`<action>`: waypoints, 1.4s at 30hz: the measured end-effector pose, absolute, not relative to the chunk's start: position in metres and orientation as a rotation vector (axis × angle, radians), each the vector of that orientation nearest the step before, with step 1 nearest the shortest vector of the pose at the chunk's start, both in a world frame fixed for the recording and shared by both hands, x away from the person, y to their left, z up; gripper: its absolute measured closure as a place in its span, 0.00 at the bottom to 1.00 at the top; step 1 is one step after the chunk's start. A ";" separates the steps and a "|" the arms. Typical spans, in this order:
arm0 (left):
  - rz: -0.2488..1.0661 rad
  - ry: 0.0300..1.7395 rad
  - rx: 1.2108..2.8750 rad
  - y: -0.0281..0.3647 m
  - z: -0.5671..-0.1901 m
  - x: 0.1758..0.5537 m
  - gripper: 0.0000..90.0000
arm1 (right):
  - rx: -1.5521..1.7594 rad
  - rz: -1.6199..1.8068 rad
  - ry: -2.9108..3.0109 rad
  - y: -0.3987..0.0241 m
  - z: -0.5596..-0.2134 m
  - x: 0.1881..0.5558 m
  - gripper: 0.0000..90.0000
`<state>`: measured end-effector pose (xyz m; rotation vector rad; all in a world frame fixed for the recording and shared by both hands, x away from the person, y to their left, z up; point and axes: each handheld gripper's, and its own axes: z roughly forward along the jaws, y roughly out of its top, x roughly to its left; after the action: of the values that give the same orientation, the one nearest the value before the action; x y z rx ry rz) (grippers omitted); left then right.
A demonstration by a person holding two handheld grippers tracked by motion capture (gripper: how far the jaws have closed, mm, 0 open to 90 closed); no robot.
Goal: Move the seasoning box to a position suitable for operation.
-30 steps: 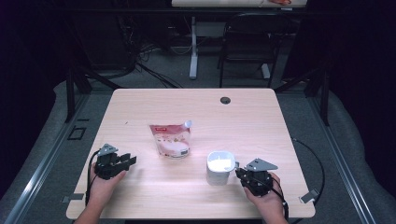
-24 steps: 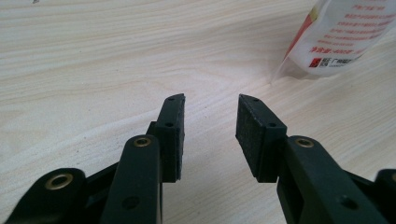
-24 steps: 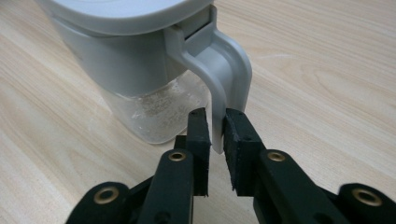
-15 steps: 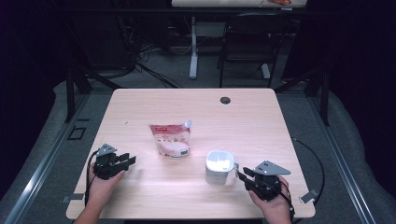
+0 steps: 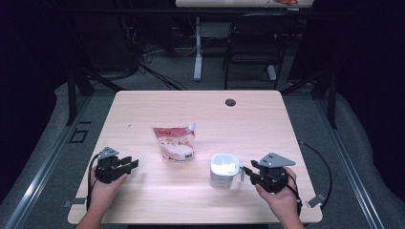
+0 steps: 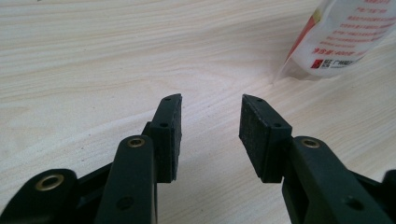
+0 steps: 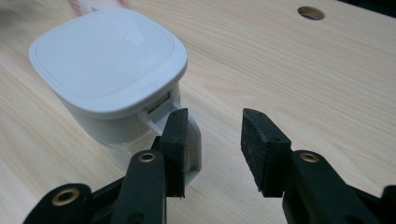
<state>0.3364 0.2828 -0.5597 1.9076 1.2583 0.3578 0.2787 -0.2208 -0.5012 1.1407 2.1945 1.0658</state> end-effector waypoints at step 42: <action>0.367 1.249 1.922 0.283 -0.560 0.337 0.61 | 1.274 1.065 2.242 -0.198 -0.466 0.295 0.79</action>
<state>0.3366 0.2831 -0.5596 1.9217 1.2491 0.3670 0.2945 -0.1975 -0.4659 1.2744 2.2421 1.0653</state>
